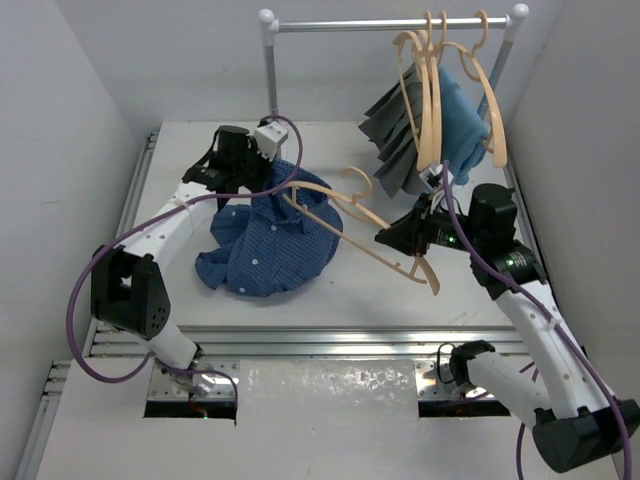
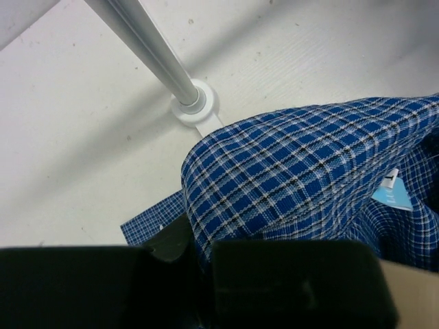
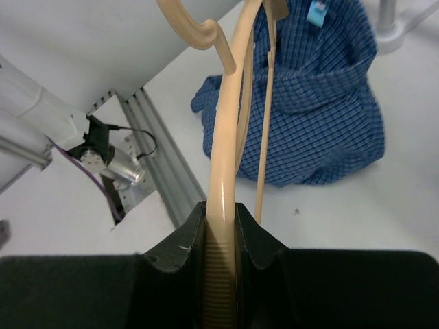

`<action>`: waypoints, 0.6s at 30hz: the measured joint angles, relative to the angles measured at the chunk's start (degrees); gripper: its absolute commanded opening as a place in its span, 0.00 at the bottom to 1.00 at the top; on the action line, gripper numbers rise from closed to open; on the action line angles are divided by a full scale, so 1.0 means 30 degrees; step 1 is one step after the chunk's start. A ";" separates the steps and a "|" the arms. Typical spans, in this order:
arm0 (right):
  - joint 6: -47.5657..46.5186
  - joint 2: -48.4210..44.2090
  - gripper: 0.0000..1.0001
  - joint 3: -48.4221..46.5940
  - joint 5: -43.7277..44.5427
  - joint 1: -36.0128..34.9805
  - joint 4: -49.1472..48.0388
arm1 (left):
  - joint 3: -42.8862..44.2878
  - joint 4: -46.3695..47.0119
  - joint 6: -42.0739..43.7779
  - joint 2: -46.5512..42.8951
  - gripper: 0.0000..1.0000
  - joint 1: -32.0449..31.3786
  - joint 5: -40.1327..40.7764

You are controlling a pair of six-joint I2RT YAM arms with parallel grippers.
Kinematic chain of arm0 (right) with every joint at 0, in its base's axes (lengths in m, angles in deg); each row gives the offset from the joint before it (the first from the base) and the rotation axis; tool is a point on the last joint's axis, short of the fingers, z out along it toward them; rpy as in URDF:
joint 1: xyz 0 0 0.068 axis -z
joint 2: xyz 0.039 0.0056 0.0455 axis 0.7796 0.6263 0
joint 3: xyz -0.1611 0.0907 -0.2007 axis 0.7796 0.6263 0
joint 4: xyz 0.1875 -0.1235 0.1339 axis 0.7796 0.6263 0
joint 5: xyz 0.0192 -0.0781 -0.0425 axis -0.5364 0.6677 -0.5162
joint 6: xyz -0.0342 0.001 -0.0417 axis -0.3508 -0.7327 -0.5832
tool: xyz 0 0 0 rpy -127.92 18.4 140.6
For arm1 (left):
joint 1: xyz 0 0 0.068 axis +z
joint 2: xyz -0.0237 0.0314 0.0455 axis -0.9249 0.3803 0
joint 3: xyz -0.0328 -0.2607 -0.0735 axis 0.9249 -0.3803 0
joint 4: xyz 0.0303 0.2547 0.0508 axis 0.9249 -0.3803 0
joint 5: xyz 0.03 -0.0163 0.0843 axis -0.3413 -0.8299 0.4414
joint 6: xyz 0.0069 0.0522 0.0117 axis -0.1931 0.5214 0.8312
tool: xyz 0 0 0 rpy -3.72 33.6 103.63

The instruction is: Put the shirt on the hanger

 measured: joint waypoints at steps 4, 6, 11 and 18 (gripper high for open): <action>0.0393 0.1107 0.00 0.0423 -0.0109 -0.0954 -0.0597 | 0.0189 -0.0036 -0.0029 0.0000 0.00 0.0000 0.0146; 0.0466 0.1566 0.00 0.0415 0.0117 -0.1821 -0.1056 | 0.0189 -0.0102 -0.0022 0.0000 0.00 0.0000 0.0146; 0.0364 0.3067 0.00 0.0095 0.2157 -0.4000 -0.1690 | 0.0168 -0.0306 0.0015 -0.0117 0.00 0.0000 0.0109; -0.0350 0.3978 0.00 -0.1268 0.5071 -0.4714 -0.1341 | -0.0357 -0.0539 0.0663 -0.1523 0.00 0.0000 0.0459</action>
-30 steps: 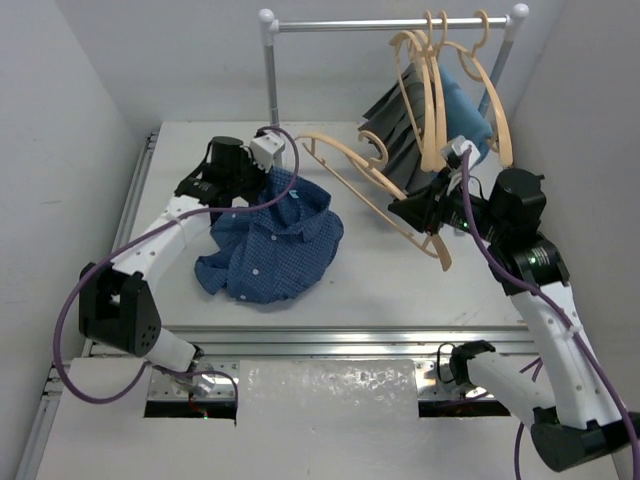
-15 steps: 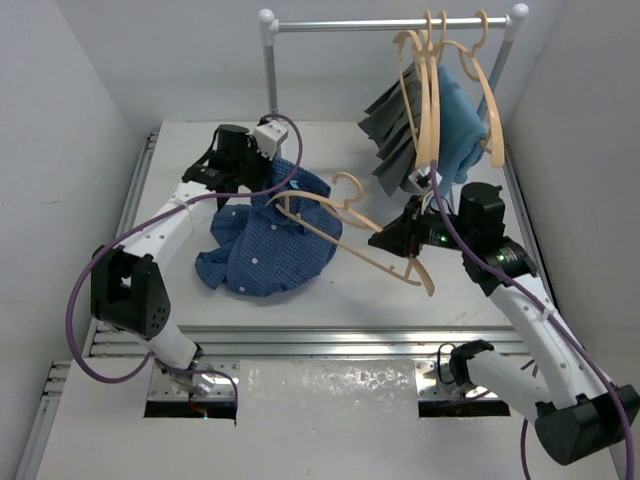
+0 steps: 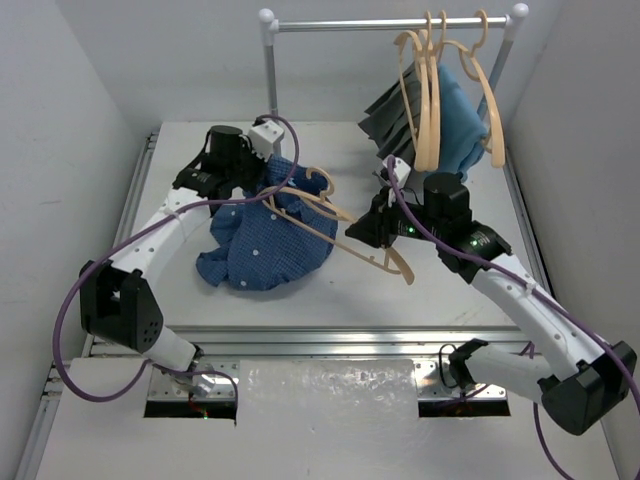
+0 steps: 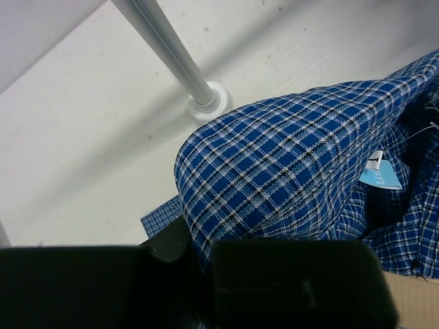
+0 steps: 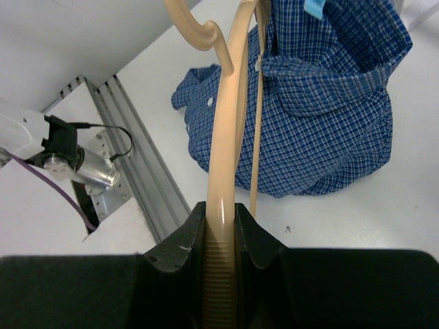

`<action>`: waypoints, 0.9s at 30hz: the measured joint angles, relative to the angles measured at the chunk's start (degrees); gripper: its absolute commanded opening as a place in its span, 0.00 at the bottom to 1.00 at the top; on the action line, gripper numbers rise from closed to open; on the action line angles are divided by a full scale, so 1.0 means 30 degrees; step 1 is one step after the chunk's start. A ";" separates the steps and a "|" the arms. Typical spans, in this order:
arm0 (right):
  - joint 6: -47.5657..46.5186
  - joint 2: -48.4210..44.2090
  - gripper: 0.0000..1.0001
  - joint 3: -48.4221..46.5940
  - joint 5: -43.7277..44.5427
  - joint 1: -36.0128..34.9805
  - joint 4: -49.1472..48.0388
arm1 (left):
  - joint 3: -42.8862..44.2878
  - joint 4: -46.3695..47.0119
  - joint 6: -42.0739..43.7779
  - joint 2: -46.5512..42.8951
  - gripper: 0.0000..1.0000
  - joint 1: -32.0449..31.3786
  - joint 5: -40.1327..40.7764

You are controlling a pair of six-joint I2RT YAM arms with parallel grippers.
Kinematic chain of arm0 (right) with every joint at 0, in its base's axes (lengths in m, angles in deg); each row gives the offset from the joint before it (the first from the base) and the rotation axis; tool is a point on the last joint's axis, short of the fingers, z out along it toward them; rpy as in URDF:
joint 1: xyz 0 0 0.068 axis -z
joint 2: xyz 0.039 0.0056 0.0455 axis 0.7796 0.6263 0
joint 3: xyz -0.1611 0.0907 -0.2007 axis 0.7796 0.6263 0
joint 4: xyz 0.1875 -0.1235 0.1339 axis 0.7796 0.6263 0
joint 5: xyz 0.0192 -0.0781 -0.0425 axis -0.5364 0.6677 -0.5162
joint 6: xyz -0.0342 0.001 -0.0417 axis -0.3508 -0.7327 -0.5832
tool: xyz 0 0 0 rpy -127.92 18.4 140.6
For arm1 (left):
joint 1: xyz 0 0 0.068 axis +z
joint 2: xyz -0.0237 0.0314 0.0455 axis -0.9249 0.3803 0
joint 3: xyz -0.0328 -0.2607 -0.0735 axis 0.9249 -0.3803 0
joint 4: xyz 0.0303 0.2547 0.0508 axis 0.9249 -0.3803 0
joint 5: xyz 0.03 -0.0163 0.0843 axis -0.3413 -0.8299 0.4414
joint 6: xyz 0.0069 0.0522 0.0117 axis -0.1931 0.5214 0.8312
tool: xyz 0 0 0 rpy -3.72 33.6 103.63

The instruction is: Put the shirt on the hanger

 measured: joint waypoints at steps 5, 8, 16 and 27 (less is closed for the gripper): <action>-0.0619 -0.0663 0.00 -0.1115 0.0342 0.0000 0.0925 | 0.0000 0.0219 0.0423 -0.0036 0.00 0.0022 0.0583; -0.1013 -0.1173 0.00 -0.1603 0.0634 0.0000 0.1574 | 0.0007 0.0342 0.0488 0.0102 0.00 0.0036 0.0816; -0.1530 -0.1632 0.00 -0.1719 0.1647 0.0007 0.1821 | 0.0029 0.0109 0.0466 0.0860 0.00 0.0036 0.0809; -0.1282 -0.0117 0.00 -0.1639 0.1443 0.0007 0.0984 | 0.0102 0.0087 0.0423 0.0852 0.00 0.0036 0.0641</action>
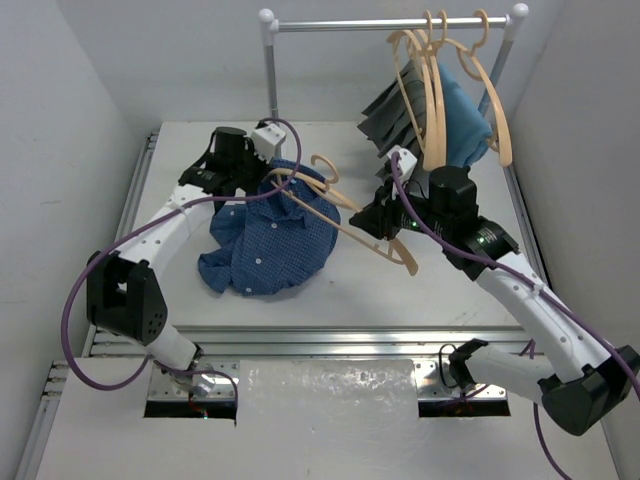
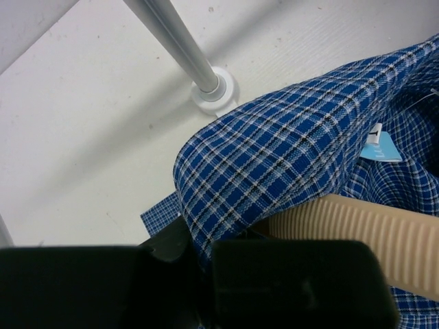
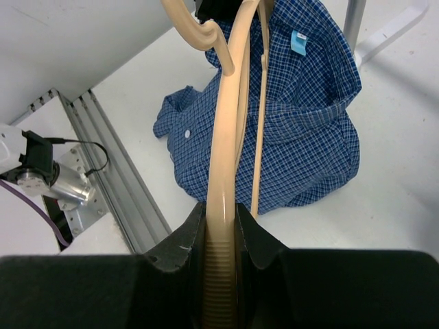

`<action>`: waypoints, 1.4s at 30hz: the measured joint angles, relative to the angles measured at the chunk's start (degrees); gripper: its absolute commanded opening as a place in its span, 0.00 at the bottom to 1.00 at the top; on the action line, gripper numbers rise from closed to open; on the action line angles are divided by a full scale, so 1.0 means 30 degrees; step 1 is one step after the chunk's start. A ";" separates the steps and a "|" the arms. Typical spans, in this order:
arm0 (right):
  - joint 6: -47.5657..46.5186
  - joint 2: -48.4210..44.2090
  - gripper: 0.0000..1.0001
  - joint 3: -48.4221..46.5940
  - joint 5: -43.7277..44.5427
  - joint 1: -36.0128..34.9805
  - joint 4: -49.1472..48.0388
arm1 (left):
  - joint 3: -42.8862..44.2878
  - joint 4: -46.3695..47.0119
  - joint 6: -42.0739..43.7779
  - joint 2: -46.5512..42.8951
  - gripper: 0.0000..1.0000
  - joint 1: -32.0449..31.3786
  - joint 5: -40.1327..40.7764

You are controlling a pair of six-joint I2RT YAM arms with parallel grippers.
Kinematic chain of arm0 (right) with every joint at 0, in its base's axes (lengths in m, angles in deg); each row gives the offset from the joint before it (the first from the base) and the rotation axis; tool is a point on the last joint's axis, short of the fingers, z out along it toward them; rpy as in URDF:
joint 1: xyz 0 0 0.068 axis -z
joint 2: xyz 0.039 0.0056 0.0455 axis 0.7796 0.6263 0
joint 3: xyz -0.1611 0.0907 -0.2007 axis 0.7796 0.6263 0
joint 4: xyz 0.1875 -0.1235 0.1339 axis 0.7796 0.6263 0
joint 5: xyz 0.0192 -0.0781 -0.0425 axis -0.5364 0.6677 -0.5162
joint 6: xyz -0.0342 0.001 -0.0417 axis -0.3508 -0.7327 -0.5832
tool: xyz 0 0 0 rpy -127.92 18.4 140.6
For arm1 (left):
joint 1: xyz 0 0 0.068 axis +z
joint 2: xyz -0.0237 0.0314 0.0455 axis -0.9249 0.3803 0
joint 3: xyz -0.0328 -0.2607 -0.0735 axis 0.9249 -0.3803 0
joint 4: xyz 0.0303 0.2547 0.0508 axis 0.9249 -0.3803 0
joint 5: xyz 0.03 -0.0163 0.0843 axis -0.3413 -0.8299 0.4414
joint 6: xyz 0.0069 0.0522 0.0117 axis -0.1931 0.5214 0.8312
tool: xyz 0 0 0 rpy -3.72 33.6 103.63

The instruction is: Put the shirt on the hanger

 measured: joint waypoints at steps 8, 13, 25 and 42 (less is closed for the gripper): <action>0.1071 0.1778 0.00 0.0211 0.0291 -0.0015 -0.2062 | 0.0583 -0.0437 -0.0036 -0.0306 0.00 0.0007 -0.0568; 0.1923 0.4153 0.00 0.0182 0.0044 -0.0087 -0.4029 | 0.1632 -0.1457 -0.0197 -0.0437 0.00 0.0015 -0.1472; 0.2871 0.6645 0.00 0.0080 -0.1829 -0.0131 -0.8692 | 0.2375 -0.3832 -0.0350 -0.2718 0.03 -0.0736 -0.7104; 0.2994 0.7584 0.00 0.3847 -0.4495 0.0474 -1.5103 | 0.2426 -1.0258 0.4269 -0.5887 0.86 -0.2506 -0.6972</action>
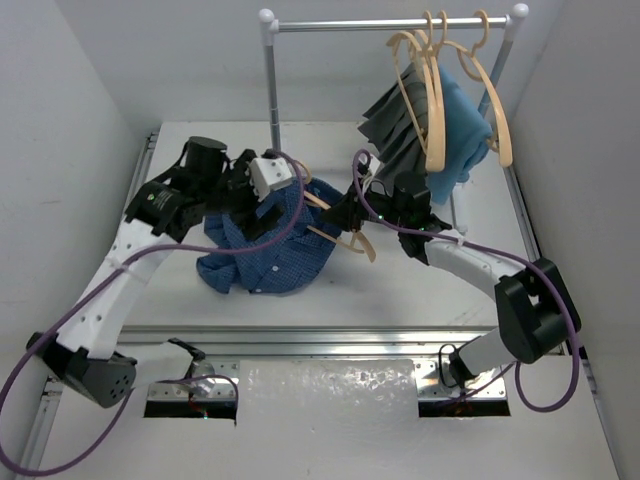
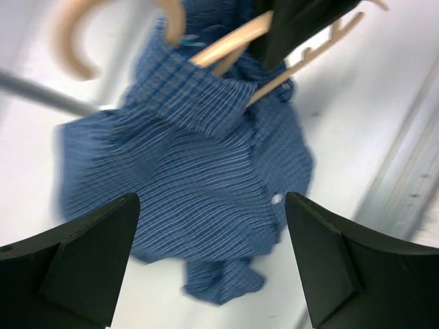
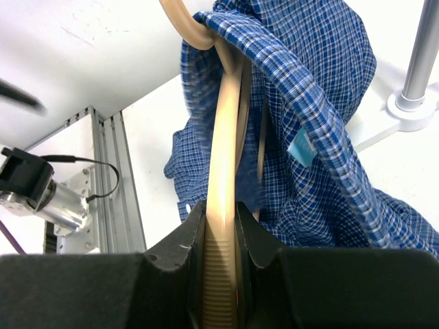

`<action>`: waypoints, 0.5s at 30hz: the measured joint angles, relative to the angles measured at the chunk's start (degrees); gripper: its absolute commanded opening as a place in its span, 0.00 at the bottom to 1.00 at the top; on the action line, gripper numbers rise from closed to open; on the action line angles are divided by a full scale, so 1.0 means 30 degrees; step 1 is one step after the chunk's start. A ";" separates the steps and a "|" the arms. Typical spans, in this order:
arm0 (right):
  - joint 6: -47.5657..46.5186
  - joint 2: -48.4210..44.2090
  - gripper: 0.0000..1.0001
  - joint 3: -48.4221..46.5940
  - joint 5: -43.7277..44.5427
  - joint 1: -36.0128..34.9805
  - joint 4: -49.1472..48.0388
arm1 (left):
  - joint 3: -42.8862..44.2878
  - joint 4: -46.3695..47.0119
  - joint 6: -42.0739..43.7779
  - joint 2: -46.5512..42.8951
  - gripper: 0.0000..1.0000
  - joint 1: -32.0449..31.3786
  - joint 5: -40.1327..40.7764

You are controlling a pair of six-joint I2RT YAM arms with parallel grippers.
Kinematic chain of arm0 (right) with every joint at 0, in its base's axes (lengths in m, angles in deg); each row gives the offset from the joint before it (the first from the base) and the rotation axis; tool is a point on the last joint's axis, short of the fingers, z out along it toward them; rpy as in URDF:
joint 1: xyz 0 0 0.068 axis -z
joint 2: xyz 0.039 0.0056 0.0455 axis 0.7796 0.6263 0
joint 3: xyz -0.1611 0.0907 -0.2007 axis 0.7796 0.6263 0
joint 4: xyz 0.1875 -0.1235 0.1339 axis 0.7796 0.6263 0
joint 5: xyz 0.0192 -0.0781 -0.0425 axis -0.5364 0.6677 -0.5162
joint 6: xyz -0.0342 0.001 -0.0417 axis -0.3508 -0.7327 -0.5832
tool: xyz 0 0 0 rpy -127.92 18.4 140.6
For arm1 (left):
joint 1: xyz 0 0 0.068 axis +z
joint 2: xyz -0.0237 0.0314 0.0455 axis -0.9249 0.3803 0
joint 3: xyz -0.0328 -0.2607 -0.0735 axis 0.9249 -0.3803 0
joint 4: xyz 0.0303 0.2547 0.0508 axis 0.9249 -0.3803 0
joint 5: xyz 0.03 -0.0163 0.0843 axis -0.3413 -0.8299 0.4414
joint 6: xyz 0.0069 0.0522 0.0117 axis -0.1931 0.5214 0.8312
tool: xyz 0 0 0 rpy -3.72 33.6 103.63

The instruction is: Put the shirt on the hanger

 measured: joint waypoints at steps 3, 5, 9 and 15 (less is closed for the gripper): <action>0.0073 0.0415 0.00 0.0189 -0.0393 0.0138 -0.0823 | 0.0029 0.0284 0.1151 -0.1712 1.00 0.0211 0.1479; 0.0095 0.0510 0.00 0.0350 -0.0634 0.0175 -0.1297 | -0.0291 0.1260 0.2652 -0.2900 1.00 0.1377 0.2091; 0.0022 0.0481 0.00 0.0539 -0.1297 0.0175 -0.1814 | -0.1297 0.3264 0.5224 -0.2980 1.00 0.5996 0.1122; -0.0787 0.0022 0.00 0.0568 -0.2419 0.0175 -0.1290 | -0.5093 0.5872 0.8575 -0.0525 1.00 0.6805 -0.2725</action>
